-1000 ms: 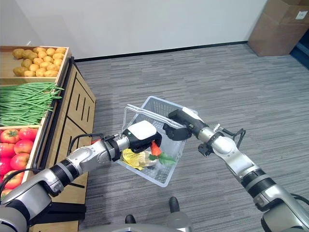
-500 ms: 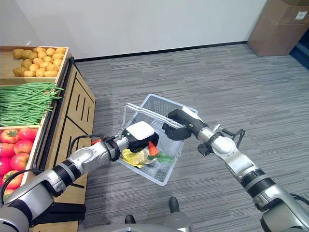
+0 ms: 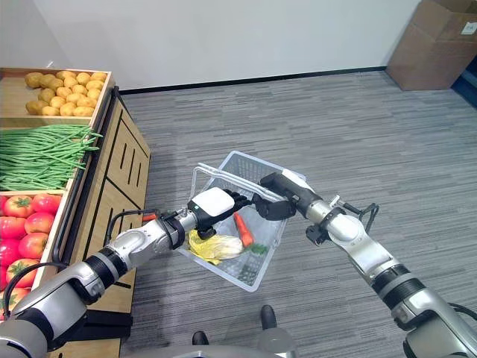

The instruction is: Get the vegetables into the basket

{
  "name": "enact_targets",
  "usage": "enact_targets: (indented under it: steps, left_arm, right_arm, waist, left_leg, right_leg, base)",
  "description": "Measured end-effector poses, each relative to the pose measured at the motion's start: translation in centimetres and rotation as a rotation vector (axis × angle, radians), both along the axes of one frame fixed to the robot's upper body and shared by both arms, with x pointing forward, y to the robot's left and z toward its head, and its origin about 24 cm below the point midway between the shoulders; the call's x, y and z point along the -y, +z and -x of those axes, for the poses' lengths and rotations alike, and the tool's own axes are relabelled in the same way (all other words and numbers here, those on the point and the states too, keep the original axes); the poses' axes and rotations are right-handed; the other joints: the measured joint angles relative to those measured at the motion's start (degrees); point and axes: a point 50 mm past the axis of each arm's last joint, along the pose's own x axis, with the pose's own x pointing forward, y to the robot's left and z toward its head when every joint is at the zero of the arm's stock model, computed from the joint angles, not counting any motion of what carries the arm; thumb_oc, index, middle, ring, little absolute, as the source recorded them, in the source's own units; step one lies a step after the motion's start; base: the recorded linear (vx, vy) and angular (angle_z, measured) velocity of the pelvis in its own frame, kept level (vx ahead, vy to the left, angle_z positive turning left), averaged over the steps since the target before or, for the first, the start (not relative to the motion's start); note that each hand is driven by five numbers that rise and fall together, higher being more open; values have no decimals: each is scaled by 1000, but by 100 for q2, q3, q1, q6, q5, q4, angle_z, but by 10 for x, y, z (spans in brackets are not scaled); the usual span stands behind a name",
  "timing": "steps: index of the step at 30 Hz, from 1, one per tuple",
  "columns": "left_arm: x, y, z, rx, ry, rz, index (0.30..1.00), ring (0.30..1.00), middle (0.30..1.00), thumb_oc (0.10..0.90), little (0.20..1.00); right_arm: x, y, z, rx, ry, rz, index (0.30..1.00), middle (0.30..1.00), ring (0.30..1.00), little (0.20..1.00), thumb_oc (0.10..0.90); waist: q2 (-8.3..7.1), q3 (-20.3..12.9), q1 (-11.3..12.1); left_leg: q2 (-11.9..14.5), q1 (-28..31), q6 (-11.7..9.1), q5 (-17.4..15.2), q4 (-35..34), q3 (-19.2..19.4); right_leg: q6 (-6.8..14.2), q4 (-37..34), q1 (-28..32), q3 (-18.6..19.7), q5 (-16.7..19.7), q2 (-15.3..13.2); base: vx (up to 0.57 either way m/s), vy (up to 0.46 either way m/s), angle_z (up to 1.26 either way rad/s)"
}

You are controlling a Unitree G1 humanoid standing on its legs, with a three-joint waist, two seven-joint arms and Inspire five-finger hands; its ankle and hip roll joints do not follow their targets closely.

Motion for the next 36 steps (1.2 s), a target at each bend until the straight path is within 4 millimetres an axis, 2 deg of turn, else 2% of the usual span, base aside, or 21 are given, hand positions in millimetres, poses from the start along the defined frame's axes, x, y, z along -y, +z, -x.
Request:
enact_targets:
  steps: [3,5,7,9,12,13,15,17,18,20,21,23,26,28,31,32,33,34,36]
  left_arm:
    - [4,9,2,25,-20,33,1000,1000,1000,900,1000]
    - [9,29,14,25,-49,188,1000,1000,1000,900,1000]
    - [1,38,31,-136,11,447,1000,1000,1000,900,1000]
    - [3,50,42,-241,-10,608,1000,1000,1000,900,1000]
    - [4,72,64,-397,-64,910,1000,1000,1000,900,1000]
    - [0,79,76,-506,-76,1096,1000,1000,1000,900,1000]
    - [-6,78,81,-598,-62,1201,1000,1000,1000,900,1000]
    - [-22,73,87,-679,3,1282,1000,1000,1000,900,1000]
    - [-38,62,94,-738,92,1358,1000,1000,1000,900,1000]
    - [-56,43,99,-793,242,1416,1000,1000,1000,900,1000]
    - [-76,22,103,-812,376,1420,1000,1000,1000,900,1000]
    - [-103,-7,113,-826,589,1401,1000,1000,1000,900,1000]
    - [-130,-53,130,-860,866,1384,1000,1000,1000,900,1000]
    - [-146,-91,152,-885,1084,1337,1000,1000,1000,900,1000]
    - [-156,-143,195,-943,1400,1233,1000,1000,1000,900,1000]
    - [-154,-157,211,-983,1487,1189,1000,1000,1000,900,1000]
    - [-149,-177,239,-1056,1618,1093,1000,1000,1000,900,1000]
    - [-144,-185,253,-1086,1691,1057,1000,1000,1000,900,1000]
    - [-143,-184,248,-1056,1681,1071,1000,1000,1000,900,1000]
  right_arm:
    - [1,-4,2,-10,-13,-4,300,300,300,300,400]
    - [5,-11,5,-22,-55,-36,300,300,300,300,400]
    - [16,-17,3,-4,-176,-88,300,300,300,300,400]
    - [26,-25,2,-14,-248,-81,300,300,300,300,400]
    - [42,-46,5,-65,-372,-64,300,300,300,300,400]
    - [49,-60,11,-108,-421,-35,300,300,300,300,400]
    - [55,-76,20,-161,-461,2,300,300,300,300,400]
    - [58,-91,28,-212,-494,27,300,300,300,300,400]
    - [63,-103,40,-252,-535,40,300,300,300,300,400]
    - [73,-118,57,-315,-589,77,300,300,300,300,400]
    - [78,-127,70,-345,-626,90,300,300,300,300,400]
    - [88,-138,92,-386,-695,99,300,300,300,300,400]
    - [98,-151,109,-450,-769,110,300,300,300,300,400]
    - [104,-160,124,-501,-816,120,300,300,300,300,400]
    - [107,-180,152,-610,-907,110,300,300,300,300,400]
    - [108,-185,161,-648,-927,116,300,300,300,300,400]
    - [108,-194,176,-710,-966,116,300,300,300,300,400]
    - [106,-200,188,-756,-998,108,300,300,300,300,400]
    - [104,-205,201,-805,-1021,105,300,300,300,300,400]
  waist:
    - [-18,8,34]
    - [-47,25,48]
    - [-91,52,56]
    - [-112,52,159]
    - [-117,54,299]
    - [-117,53,369]
    - [-114,52,438]
    - [-111,53,485]
    - [-97,49,503]
    - [-92,51,537]
    - [-83,48,591]
    - [-75,48,577]
    - [-57,25,581]
    - [-22,-6,588]
    - [0,-111,584]
    - [16,-151,590]
    - [32,-190,583]
    - [27,-230,585]
    - [23,-231,637]
  left_leg:
    - [2,0,-1,1,0,-35]
    - [3,-13,-4,4,0,-97]
    - [4,-1,-8,8,1,-128]
    - [-1,9,-7,12,1,-152]
    - [-12,22,-6,18,1,-215]
    - [-13,28,-7,20,1,-232]
    - [-16,37,-6,28,1,-271]
    - [-16,43,-7,26,-2,-267]
    - [-16,43,-7,26,-23,-288]
    - [-19,41,-8,26,0,-329]
    - [-21,37,-9,30,-18,-369]
    - [-16,38,-11,32,0,-415]
    - [-17,38,-14,37,-25,-468]
    - [-17,12,-15,36,-27,-514]
    - [-5,-9,-22,39,-20,-566]
    - [-6,-33,-22,39,-19,-584]
    - [-14,-56,-24,44,-16,-638]
    - [-14,-86,-24,53,-14,-695]
    - [-11,-148,-16,87,-19,-752]
  right_leg:
    - [-2,0,17,-31,-2,-1]
    - [-10,0,35,-90,-8,-4]
    - [-17,0,68,-128,-14,-9]
    - [-18,-1,92,-153,-16,-18]
    - [-17,-1,140,-216,-26,-33]
    - [-17,-1,154,-230,-33,-35]
    - [-23,-2,186,-246,-50,-42]
    - [-23,-3,187,-247,-55,-41]
    - [-25,-3,199,-263,-66,-43]
    - [-31,-5,215,-273,-74,-46]
    - [-28,-4,226,-306,-83,-48]
    - [-33,-7,250,-356,-94,-49]
    - [-23,-7,288,-419,-114,-57]
    - [-22,-5,288,-456,-122,-59]
    - [-34,-5,297,-526,-153,-55]
    - [-36,-5,287,-541,-159,-57]
    - [-38,-5,285,-579,-168,-67]
    - [-49,-3,285,-627,-186,-68]
    - [-49,-3,260,-692,-204,-67]
  base:
    - [-5,-7,6]
    - [-4,-1,12]
    - [-5,4,11]
    - [-8,5,8]
    - [-15,5,10]
    - [-13,9,12]
    - [-4,9,9]
    - [0,0,0]
    - [-6,1,5]
    - [-7,3,11]
    - [-7,1,10]
    - [-9,-1,12]
    - [-24,-4,11]
    - [-20,-3,11]
    - [-31,2,11]
    - [-32,2,15]
    - [-29,4,21]
    - [-29,5,24]
    - [-16,5,19]
